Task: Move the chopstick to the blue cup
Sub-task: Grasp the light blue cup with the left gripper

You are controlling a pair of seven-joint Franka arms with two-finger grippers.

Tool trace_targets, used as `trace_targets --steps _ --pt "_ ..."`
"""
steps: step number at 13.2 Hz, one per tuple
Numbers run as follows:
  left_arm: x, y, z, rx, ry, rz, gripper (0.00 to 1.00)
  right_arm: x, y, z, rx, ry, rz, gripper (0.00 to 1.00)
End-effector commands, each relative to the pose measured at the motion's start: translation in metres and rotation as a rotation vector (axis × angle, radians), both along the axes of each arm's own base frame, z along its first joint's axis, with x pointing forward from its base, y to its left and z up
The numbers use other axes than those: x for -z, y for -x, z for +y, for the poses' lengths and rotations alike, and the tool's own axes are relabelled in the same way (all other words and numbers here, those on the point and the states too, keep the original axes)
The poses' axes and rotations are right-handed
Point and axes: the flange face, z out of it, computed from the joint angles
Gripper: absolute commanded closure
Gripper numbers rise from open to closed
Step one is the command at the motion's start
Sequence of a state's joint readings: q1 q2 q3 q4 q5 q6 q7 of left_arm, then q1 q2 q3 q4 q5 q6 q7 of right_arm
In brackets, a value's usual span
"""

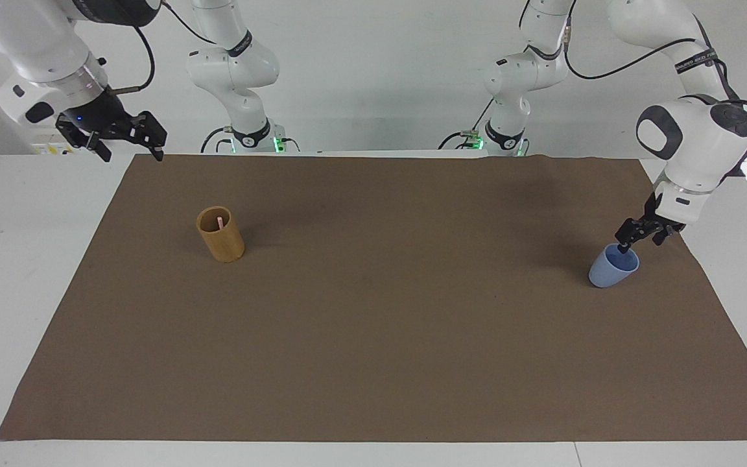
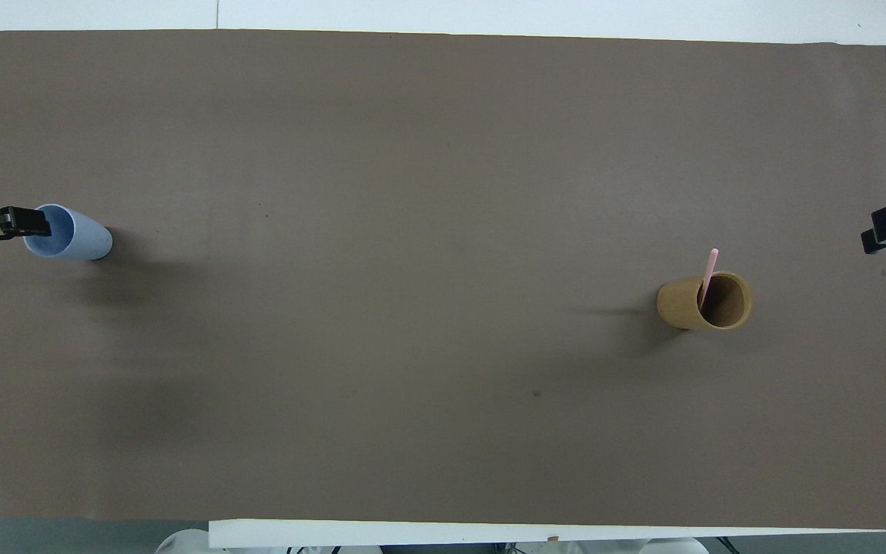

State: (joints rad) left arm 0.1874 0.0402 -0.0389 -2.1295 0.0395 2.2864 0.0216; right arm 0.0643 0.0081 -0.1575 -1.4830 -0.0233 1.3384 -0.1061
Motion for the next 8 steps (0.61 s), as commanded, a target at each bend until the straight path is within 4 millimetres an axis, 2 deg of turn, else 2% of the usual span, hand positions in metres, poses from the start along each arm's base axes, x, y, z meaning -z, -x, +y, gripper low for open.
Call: trace_targets --steps 1,2,4,6,7,8 --pt "0.015 -0.005 -0.001 -0.020 -0.002 -0.002 0.83 0.000 0.005 0.002 -0.002 -0.016 -0.016 0.01" --pt "0.015 -0.004 -0.001 -0.038 0.000 -0.003 1.00 0.000 0.005 0.002 -0.005 -0.016 -0.016 0.01" --pt "0.014 -0.006 -0.002 -0.038 0.000 -0.011 1.00 0.000 0.004 0.006 -0.012 -0.018 -0.019 0.01" --pt "0.014 -0.009 -0.019 -0.031 0.003 -0.009 1.00 0.004 0.001 0.010 -0.019 -0.031 -0.037 0.01" --pt "0.012 -0.010 -0.024 -0.050 0.006 -0.010 1.00 0.007 0.002 0.022 -0.038 -0.035 -0.043 0.01" --pt "0.013 -0.012 -0.060 -0.067 0.016 -0.012 1.00 0.007 -0.002 0.036 -0.050 -0.036 -0.065 0.01"
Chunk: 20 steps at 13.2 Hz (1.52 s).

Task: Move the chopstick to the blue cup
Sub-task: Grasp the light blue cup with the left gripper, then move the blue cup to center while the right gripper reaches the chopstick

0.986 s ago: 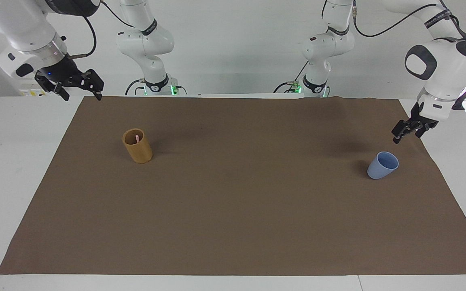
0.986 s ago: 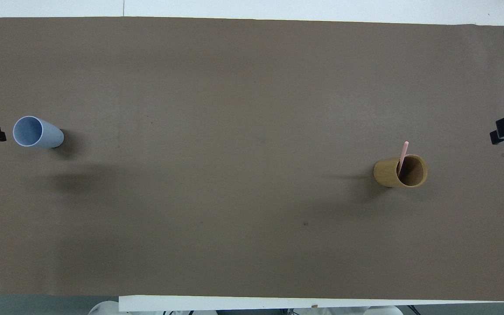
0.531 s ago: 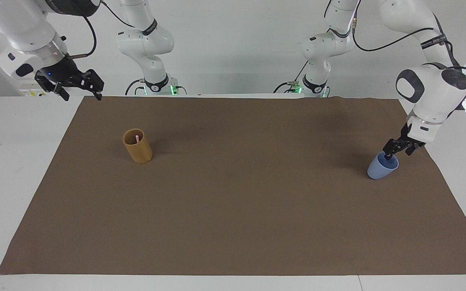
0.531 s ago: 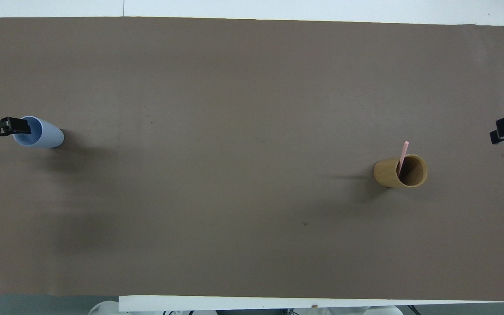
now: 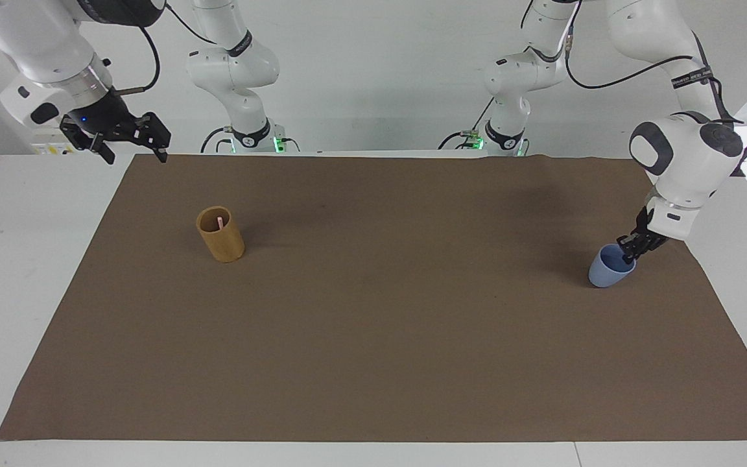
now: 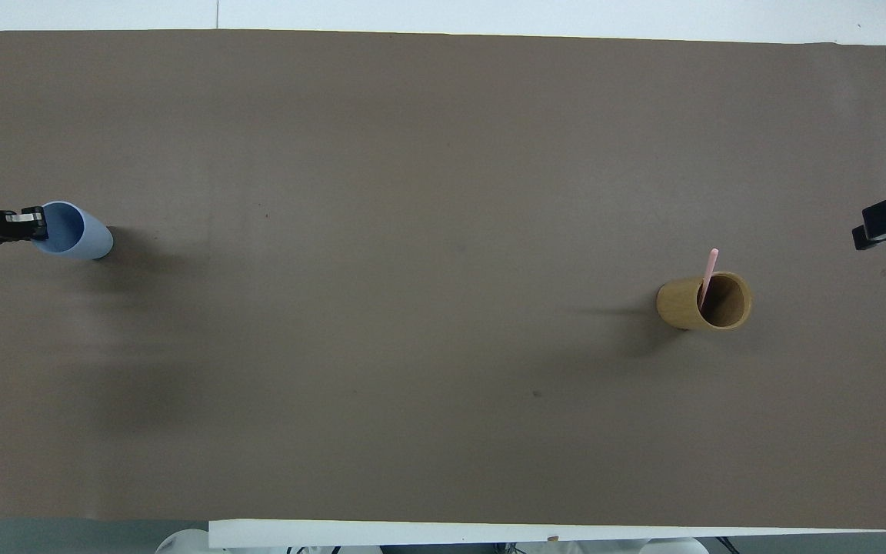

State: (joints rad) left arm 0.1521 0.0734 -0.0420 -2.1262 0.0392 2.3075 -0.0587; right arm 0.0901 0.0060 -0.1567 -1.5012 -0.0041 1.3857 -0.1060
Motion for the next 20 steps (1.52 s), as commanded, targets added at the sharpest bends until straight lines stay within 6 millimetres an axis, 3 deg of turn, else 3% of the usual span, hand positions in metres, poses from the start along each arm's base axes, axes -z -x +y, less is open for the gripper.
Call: trace_targets --steps 1,3,5,6,8,13,14,16,17,18,20 --pt "-0.002 -0.004 -0.083 -0.063 0.017 -0.014 1.00 0.011 0.002 0.036 -0.007 -0.029 -0.050 0.01" --pt "-0.013 0.003 -0.172 -0.116 0.000 0.013 1.00 0.031 0.003 0.069 -0.042 -0.058 -0.089 0.01" --pt "-0.021 0.027 -0.256 -0.169 -0.033 0.033 1.00 0.057 0.016 0.080 -0.172 -0.077 -0.152 0.01" --pt "-0.020 0.040 -0.283 -0.183 -0.030 0.028 1.00 0.069 0.020 0.079 -0.285 -0.083 -0.201 0.01" --pt "-0.014 0.064 -0.318 -0.159 -0.029 0.030 0.99 0.090 0.028 0.080 -0.447 -0.122 -0.281 0.01" --pt "-0.012 0.100 -0.363 -0.148 -0.011 0.023 0.88 0.139 0.055 0.061 -0.638 -0.184 -0.430 0.01" --pt "-0.013 0.100 -0.363 -0.146 -0.011 0.023 0.76 0.146 0.056 0.042 -0.648 -0.208 -0.448 0.01" --pt "-0.013 0.096 -0.358 -0.156 -0.009 0.023 0.23 0.163 0.058 0.012 -0.621 -0.314 -0.501 0.01" --pt "-0.015 0.094 -0.357 -0.160 -0.010 0.023 0.07 0.174 0.060 0.005 -0.604 -0.364 -0.518 0.01" --pt "-0.017 0.093 -0.358 -0.164 -0.011 0.024 0.00 0.181 0.061 0.008 -0.593 -0.386 -0.520 0.02" --pt "-0.038 0.082 -0.358 -0.178 0.005 0.001 0.00 0.196 0.061 0.013 -0.586 -0.367 -0.524 0.09"
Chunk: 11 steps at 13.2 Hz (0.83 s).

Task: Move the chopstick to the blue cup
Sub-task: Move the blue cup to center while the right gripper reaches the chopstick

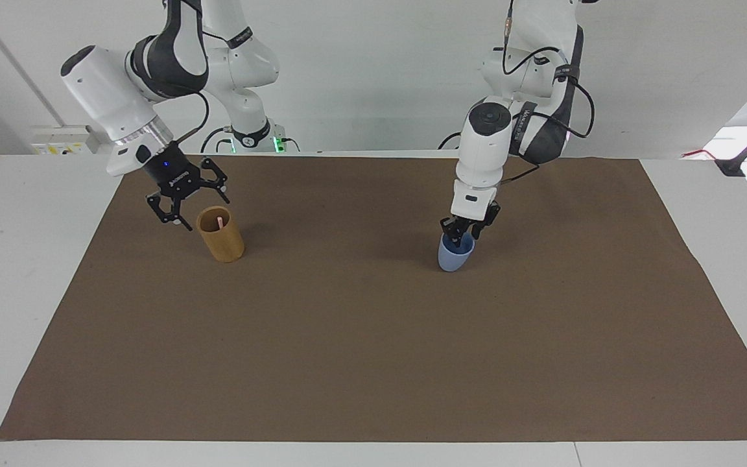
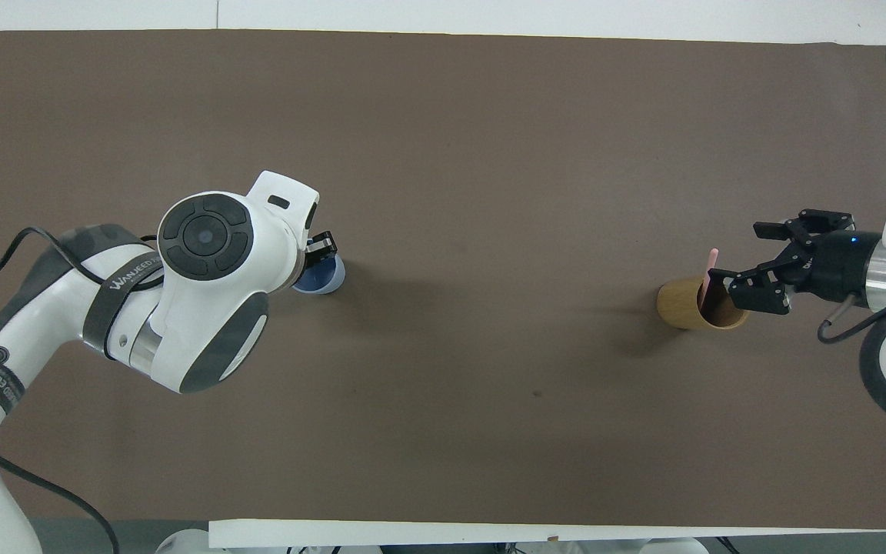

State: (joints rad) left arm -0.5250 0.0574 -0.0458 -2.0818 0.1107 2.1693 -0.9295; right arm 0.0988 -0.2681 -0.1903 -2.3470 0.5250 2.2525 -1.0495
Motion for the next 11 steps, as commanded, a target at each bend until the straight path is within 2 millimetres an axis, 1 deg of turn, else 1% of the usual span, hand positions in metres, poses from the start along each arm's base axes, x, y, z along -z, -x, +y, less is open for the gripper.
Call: trace_targets --steps 1,2,3,4,5,6,7,9,10,11 --pt "-0.031 -0.009 0.011 -0.040 0.003 -0.020 0.00 0.018 0.004 0.012 0.002 0.003 -0.018 0.14" --pt "-0.051 -0.017 0.022 -0.064 -0.003 -0.017 0.00 0.021 0.003 0.012 0.001 0.007 -0.019 0.23" --pt "-0.067 -0.029 0.043 -0.097 -0.016 -0.002 0.00 0.021 0.003 0.012 0.001 0.007 -0.017 0.32" --pt "-0.082 -0.045 0.073 -0.117 -0.025 0.007 0.01 0.026 0.005 0.012 0.001 0.007 -0.008 0.43" --pt "-0.099 -0.058 0.108 -0.096 -0.032 0.013 0.01 0.027 0.006 0.012 0.000 0.007 -0.007 0.52" --pt "-0.114 -0.067 0.141 -0.054 -0.044 0.033 0.01 0.027 0.006 0.012 0.002 0.006 -0.005 0.60" --pt "-0.131 -0.075 0.171 -0.009 -0.053 0.054 0.01 0.028 0.007 0.013 0.001 0.006 -0.002 0.64" --pt "-0.165 -0.082 0.223 0.076 -0.047 0.117 0.01 0.029 0.007 0.013 -0.002 0.004 0.003 0.65" --pt "-0.181 -0.081 0.241 0.136 -0.001 0.146 0.01 0.029 0.007 0.013 -0.002 0.002 0.006 0.65" --pt "-0.188 -0.078 0.261 0.198 0.039 0.172 0.01 0.029 0.008 0.013 -0.002 0.001 0.009 0.65"
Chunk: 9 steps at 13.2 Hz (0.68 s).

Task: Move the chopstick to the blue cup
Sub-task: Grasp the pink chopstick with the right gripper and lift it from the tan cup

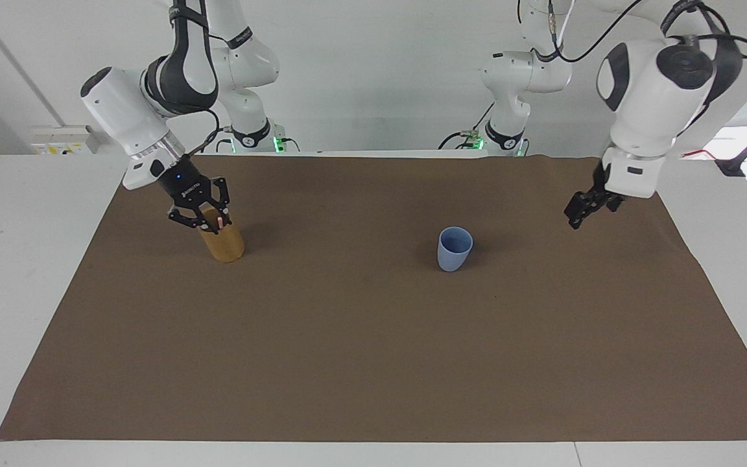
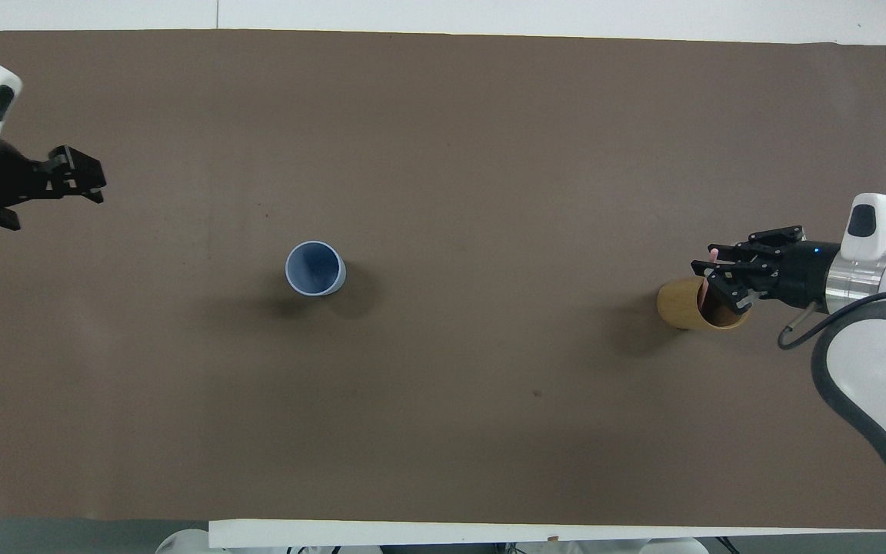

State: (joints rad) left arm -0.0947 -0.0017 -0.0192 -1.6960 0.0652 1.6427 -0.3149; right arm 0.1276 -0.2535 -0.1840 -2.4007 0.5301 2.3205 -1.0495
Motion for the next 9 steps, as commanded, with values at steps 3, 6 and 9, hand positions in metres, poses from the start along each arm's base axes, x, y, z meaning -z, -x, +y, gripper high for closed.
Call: trace_targets --steps 3,6,9 --pt "-0.020 0.006 0.021 0.160 0.072 0.065 0.00 0.003 0.004 0.000 0.002 -0.020 0.005 0.80" --pt "-0.018 0.012 0.018 0.163 0.072 0.074 0.00 0.002 0.003 0.000 0.027 -0.027 0.019 1.00" --pt "-0.037 0.032 0.015 0.219 0.075 0.114 0.00 -0.028 -0.014 0.002 0.005 -0.028 0.005 1.00"
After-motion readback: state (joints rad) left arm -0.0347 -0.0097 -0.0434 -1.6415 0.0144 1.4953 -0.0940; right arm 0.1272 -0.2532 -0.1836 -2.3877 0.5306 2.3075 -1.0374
